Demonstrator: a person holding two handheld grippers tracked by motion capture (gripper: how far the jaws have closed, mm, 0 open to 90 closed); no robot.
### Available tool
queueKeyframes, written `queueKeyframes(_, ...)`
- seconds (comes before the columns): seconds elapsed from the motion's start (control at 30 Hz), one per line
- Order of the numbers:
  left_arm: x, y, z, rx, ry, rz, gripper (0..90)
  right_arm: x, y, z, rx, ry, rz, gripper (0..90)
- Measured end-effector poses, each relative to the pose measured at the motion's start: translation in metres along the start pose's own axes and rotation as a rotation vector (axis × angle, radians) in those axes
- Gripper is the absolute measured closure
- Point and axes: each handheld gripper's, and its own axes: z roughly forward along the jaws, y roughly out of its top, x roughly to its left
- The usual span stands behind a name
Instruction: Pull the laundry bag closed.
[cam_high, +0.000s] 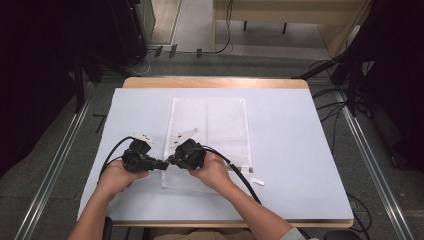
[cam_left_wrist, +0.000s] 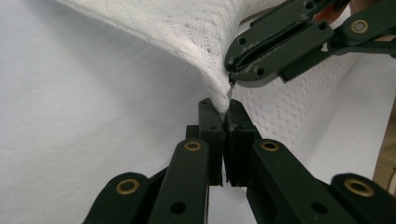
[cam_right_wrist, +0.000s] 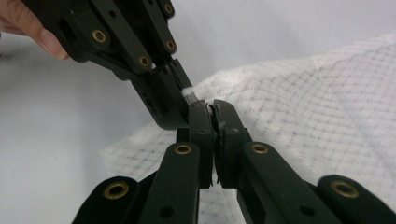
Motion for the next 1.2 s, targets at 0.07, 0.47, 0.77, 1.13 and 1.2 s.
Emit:
queueKeyframes(0.07, 0.002, -0.001, 0.000, 0.010, -0.008, -0.005, 88.5, 0.000, -0.004, 0.001, 0.023, -0.018, -0.016, 89.4)
queueKeyframes(0.47, 0.007, -0.006, -0.006, -0.025, -0.023, -0.021, 88.4, -0.012, -0.011, -0.006, 0.040, -0.032, 0.013, 89.3)
queueKeyframes(0.77, 0.006, -0.007, -0.005, -0.033, -0.011, -0.008, 88.1, -0.020, -0.020, -0.015, 0.051, -0.026, 0.037, 89.2)
queueKeyframes(1.13, 0.006, -0.008, -0.006, -0.039, -0.012, -0.003, 88.0, -0.022, -0.021, -0.017, 0.051, -0.028, 0.037, 89.2)
queueKeyframes(1.2, 0.006, -0.008, -0.007, -0.037, -0.012, -0.005, 88.0, -0.022, -0.021, -0.017, 0.051, -0.025, 0.032, 89.2)
